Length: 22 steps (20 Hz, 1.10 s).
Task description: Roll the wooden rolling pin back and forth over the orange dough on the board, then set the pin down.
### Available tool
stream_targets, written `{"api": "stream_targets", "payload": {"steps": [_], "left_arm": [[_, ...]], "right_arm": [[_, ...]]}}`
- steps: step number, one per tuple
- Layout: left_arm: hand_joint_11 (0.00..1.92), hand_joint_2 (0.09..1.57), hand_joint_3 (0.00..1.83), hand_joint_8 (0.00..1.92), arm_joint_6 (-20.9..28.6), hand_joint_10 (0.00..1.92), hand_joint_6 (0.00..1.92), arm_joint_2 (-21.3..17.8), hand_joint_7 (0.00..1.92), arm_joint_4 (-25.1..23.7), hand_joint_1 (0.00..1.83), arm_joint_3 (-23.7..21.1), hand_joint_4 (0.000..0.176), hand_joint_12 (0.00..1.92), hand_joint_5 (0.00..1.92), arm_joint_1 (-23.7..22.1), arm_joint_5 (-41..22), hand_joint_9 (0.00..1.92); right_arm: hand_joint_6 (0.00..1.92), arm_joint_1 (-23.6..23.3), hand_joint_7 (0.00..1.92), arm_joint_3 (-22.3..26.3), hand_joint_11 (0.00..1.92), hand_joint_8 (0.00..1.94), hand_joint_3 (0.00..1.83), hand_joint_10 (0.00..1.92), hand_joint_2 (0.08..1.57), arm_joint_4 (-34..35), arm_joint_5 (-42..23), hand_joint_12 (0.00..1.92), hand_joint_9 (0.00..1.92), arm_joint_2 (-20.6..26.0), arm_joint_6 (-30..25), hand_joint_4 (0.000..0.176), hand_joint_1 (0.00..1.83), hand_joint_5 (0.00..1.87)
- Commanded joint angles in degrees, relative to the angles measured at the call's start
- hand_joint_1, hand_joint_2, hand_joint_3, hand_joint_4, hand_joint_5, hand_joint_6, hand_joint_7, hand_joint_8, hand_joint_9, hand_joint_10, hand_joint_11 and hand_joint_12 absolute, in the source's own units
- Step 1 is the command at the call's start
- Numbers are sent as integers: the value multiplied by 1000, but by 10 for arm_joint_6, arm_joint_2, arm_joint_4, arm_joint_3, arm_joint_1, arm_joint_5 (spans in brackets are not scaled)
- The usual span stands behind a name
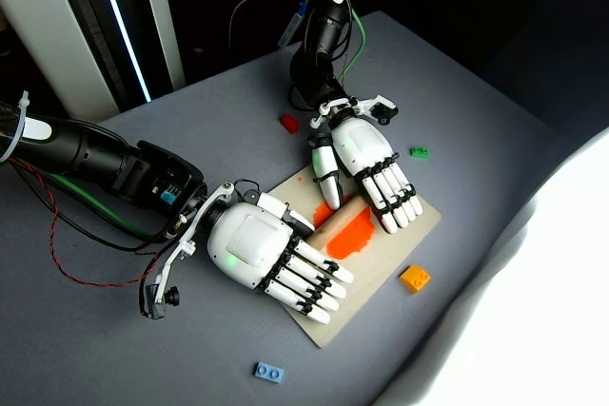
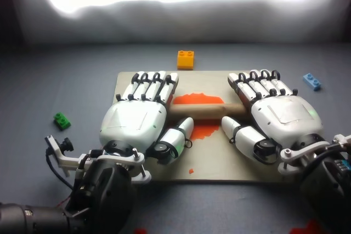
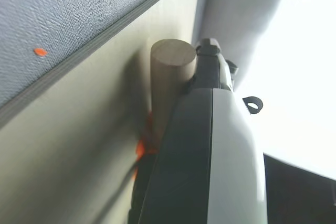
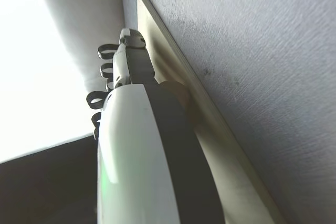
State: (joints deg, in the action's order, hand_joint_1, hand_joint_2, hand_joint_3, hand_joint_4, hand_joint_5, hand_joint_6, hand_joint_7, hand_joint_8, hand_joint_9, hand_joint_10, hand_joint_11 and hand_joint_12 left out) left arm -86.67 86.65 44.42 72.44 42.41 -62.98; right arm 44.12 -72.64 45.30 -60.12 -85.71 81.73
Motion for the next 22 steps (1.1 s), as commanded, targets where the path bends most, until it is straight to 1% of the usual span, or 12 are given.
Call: {"api": "stream_targets", "payload": {"steps": [1, 3, 10, 17, 22], "left_arm": [[0, 1521, 7, 0, 2, 0, 5, 2, 0, -29, 0, 4, 0, 0, 12, -2, -44, 0], [0, 1521, 7, 0, 7, 0, 1, 2, 0, -29, 0, 6, 0, 0, 3, -2, -43, 0], [0, 1519, 5, 0, 21, 0, 4, 6, 0, -28, 0, 17, 0, 0, 10, -8, -38, 0], [0, 1520, 4, 0, 31, 0, 4, 13, 0, -28, 0, 35, 0, 0, 11, -16, -28, 0], [0, 1519, 3, 0, 34, 0, 1, 15, 0, -27, 0, 42, 0, 0, 6, -17, -25, 0]], "right_arm": [[2, -6, 31, -4, 0, 0, 0, 0, 1548, -23, -55, 0, 0, 3, -4, 0, 0, 24], [11, -8, 61, -6, 0, 13, 0, 11, 1543, -23, -54, 0, 25, 2, -6, 0, 0, 46], [0, -12, 16, -16, 0, 1, 0, 1, 1549, -23, -48, 0, 2, 2, -21, 0, 0, 7], [15, -20, 53, -31, 0, 14, 0, 5, 1549, -22, -33, 0, 12, 2, -36, 0, 0, 41], [9, -21, 31, -37, 0, 4, 1, 0, 1551, -17, -26, 0, 0, 2, -38, 0, 0, 29]]}}
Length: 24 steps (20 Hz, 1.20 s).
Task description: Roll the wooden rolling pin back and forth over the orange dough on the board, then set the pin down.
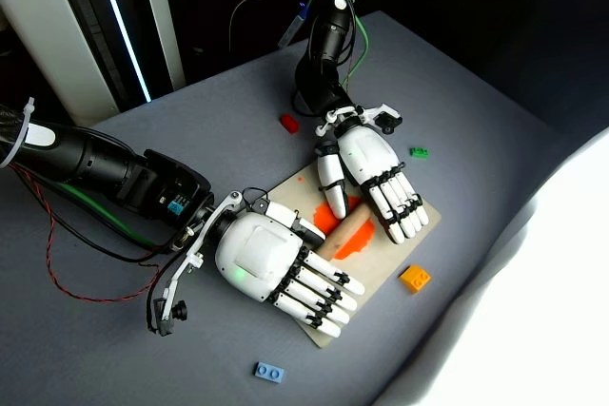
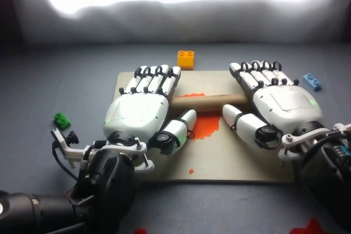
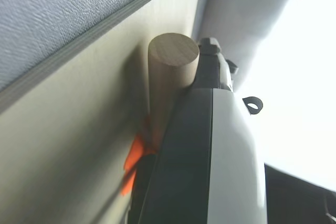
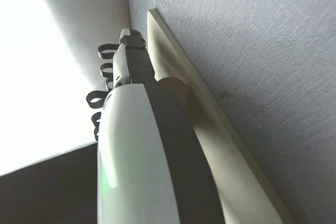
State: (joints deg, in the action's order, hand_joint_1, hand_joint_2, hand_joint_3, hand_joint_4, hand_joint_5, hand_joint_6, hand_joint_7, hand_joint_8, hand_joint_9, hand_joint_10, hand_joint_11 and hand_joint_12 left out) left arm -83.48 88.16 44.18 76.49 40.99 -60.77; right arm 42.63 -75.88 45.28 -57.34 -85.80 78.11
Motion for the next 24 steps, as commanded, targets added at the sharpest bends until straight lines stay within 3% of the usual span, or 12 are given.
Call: {"api": "stream_targets", "payload": {"steps": [1, 24], "left_arm": [[0, 1520, 3, 0, 2, 0, 0, 1, 0, -25, 0, 3, 0, 0, 0, -3, -46, 0], [0, 1525, 3, 0, 25, 0, 0, 10, 0, -26, 0, 46, 0, 0, 1, -15, -11, 0]], "right_arm": [[4, -7, 22, -6, 0, 0, 0, 0, 1549, -16, -52, 0, 0, 3, -2, 0, 0, 19], [3, -15, 14, -60, 0, 5, 2, 0, 1556, -3, -29, 0, 0, -18, -16, 0, 0, 8]]}}
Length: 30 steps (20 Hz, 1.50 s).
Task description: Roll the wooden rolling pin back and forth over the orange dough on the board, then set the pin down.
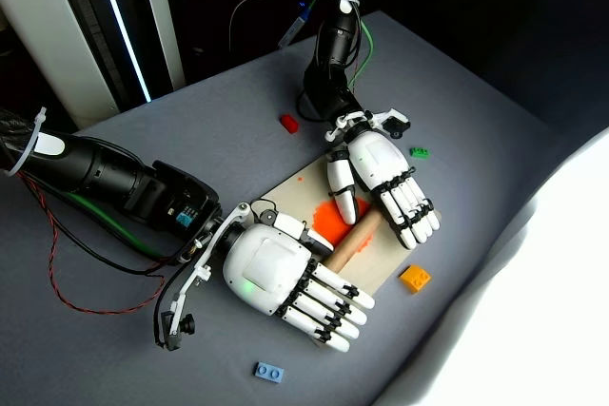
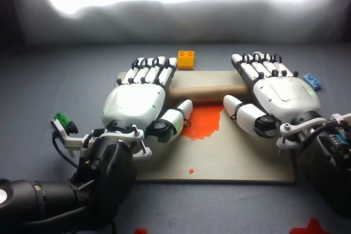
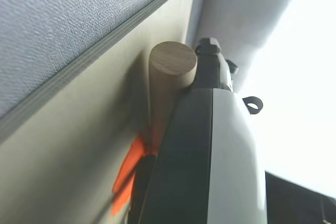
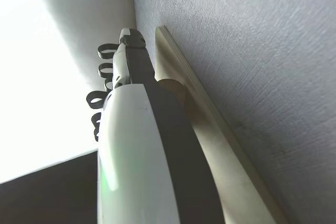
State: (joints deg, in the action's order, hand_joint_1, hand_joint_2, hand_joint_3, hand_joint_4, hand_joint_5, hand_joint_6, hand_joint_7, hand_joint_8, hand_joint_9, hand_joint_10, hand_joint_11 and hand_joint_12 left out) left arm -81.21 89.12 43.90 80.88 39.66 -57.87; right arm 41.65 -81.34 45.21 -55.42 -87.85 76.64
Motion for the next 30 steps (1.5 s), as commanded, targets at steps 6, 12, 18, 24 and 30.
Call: {"api": "stream_targets", "payload": {"steps": [6, 12, 18, 24, 30], "left_arm": [[0, 1524, 2, 0, 3, 0, 0, 3, 0, -24, 0, 12, 0, 0, 0, -7, -30, 0], [0, 1525, 2, 0, 6, 0, 1, 9, 0, -27, 0, 23, 0, 0, 5, -12, -22, 0], [0, 1525, 2, 0, 9, 0, 2, 14, 0, -28, 0, 33, 0, 0, 6, -16, -15, 0], [0, 1527, 2, 24, 10, 8, 30, 15, 68, -28, 0, 39, 0, 0, 82, -19, -10, 19], [0, 1528, 2, 30, 10, 20, 34, 15, 110, -28, 0, 43, 0, 0, 109, -21, -6, 54]], "right_arm": [[4, -7, 10, -13, 0, 1, 1, 0, 1553, -2, -40, 0, 0, -1, -8, 0, 0, 10], [2, -8, 17, -23, 0, 3, 1, 0, 1554, -1, -36, 0, 0, -6, -12, 0, 0, 8], [8, -10, 35, -27, 0, 7, 0, 0, 1551, -1, -34, 0, 0, -7, -14, 0, 0, 25], [42, -10, 187, -27, 13, 23, 1, 34, 1553, -2, -34, 10, 119, -7, -11, 0, 0, 147], [12, -9, 240, -27, 0, 5, 0, 11, 1554, -2, -37, 217, 171, -8, -4, 0, 0, 177]]}}
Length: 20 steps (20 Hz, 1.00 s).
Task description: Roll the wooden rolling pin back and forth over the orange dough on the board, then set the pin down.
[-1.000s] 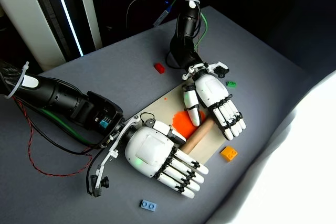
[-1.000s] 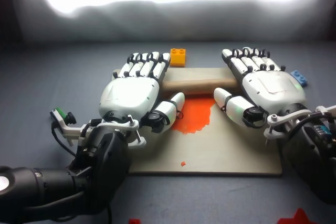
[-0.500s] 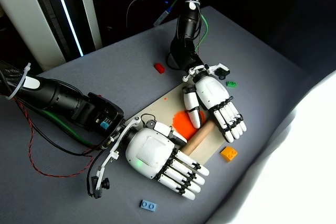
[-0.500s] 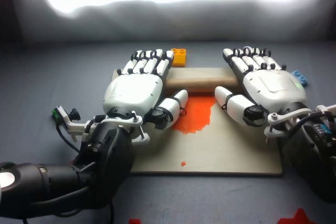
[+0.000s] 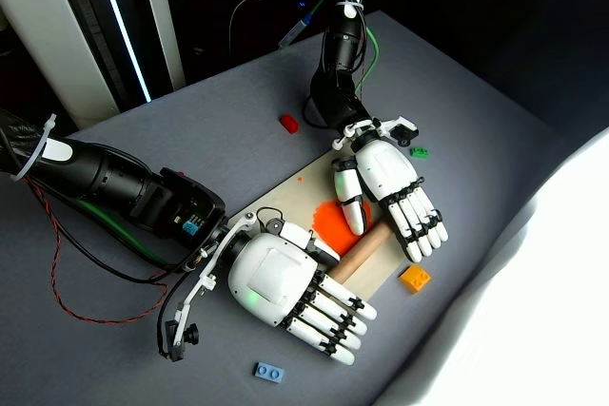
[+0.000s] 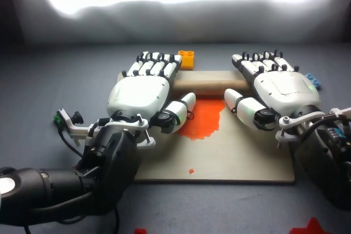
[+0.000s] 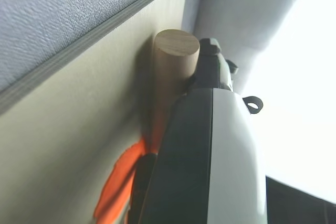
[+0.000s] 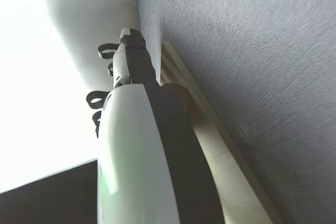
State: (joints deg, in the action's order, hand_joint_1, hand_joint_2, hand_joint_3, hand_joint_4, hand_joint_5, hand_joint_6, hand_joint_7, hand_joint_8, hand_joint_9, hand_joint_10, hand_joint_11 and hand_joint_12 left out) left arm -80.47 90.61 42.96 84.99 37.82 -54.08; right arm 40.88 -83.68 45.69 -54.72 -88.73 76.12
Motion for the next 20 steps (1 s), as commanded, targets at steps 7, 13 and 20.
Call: {"api": "stream_targets", "payload": {"steps": [7, 13, 20], "left_arm": [[26, 1530, 1, 15, 3, 26, 25, 1, 173, -18, 0, 2, 0, 13, 155, -3, -43, 113], [27, 1530, 0, 12, 4, 24, 22, 0, 179, -18, 0, 5, 0, 24, 163, -5, -37, 122], [0, 1535, 1, 0, 8, 0, 0, -2, 184, -19, 0, -2, 0, 119, 191, 0, -36, 121]], "right_arm": [[22, -4, 291, -3, 0, 7, 0, 19, 1551, -7, -57, 461, 224, -3, 1, 0, 0, 240], [24, -8, 333, -2, 0, 7, 1, 20, 1555, -8, -77, 556, 259, -6, -4, 0, 0, 276], [22, -8, 366, 4, 0, 6, 1, 15, 1553, -35, -98, 602, 277, -8, -23, 0, 0, 308]]}}
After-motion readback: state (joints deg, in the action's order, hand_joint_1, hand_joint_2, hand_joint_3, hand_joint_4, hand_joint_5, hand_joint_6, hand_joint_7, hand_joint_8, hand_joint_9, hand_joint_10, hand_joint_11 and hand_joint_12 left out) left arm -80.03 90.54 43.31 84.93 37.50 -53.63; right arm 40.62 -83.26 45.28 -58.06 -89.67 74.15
